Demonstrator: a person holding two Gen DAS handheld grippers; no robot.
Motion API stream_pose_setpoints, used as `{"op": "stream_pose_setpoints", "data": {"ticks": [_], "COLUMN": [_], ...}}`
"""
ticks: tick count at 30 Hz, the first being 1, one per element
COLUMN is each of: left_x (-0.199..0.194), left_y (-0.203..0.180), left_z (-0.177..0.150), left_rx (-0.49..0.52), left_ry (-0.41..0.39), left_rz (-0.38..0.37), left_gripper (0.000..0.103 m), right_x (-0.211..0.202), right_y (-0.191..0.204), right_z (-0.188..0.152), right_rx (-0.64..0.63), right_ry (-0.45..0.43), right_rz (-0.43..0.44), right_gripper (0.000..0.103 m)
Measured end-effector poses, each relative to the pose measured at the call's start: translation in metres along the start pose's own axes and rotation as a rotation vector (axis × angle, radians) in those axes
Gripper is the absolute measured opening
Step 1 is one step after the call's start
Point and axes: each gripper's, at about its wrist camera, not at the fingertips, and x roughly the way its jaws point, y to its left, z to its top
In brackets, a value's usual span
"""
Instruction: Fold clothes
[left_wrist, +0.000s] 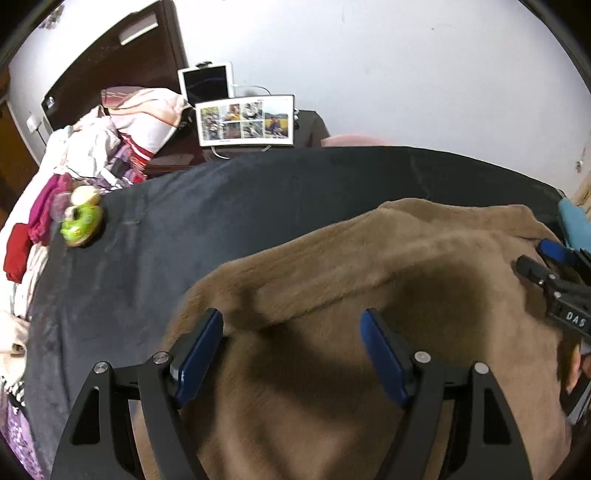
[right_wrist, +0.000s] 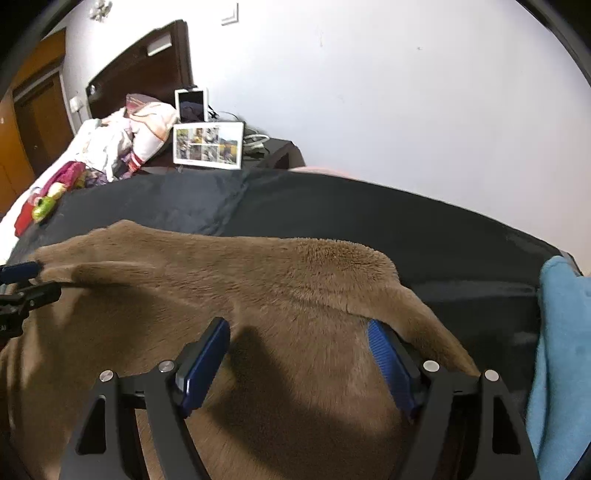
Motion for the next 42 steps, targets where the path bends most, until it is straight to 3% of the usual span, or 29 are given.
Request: {"op": "stream_pose_setpoints", "data": {"ticks": [7,12,16,22,28,31,34,38,42], "left_x": [-0.061,-0.085,-0.099,-0.109,-0.092,-0.085,-0.079,-0.076,-0.072], "left_y": [0.057,0.087,0.104,0.123,0.126,0.133,0.141,0.165,0.189], "left_z": [-0.045,-0.097,-0.146,-0.199,-0.209,-0.209,-0.207,-0.199,-0.192], "left_rx": [-0.062,-0.039,-0.018,-0.033,-0.074,-0.113,-0.097,-0.126,-0.156], "left_ry": [-0.026,-0.003,0.019,0.044,0.059,0.038,0.02,-0.003,-0.008], "left_rz": [-0.014,0.036,0.084,0.04,-0.006,0.027,0.122,0.23,0.301], "left_gripper": [0.081,0.081,0.081,0.082,0.082,0.082,0.079,0.054,0.051], "right_x": [-0.05,-0.079,-0.093,-0.102,-0.094,-0.093,-0.094,-0.096,-0.096], "right_y": [0.031,0.064,0.093,0.131,0.15,0.149,0.149,0.149,0.153], "right_z": [-0.027,-0.054,-0.075,-0.111,-0.138,-0.145,-0.151,-0.157,-0.159], "right_rx": [-0.062,-0.097,-0.153,-0.236,-0.244,-0.232,-0.243,-0.266,-0.287], "right_ry": [0.033,0.06,0.066,0.095,0.131,0.141,0.133,0.113,0.099], "right_rz": [0.107,0.224,0.265,0.313,0.324,0.32,0.294,0.267,0.257], "right_gripper": [0.079,0.079,0.079,0.079,0.079,0.079,0.079,0.079,0.081]}}
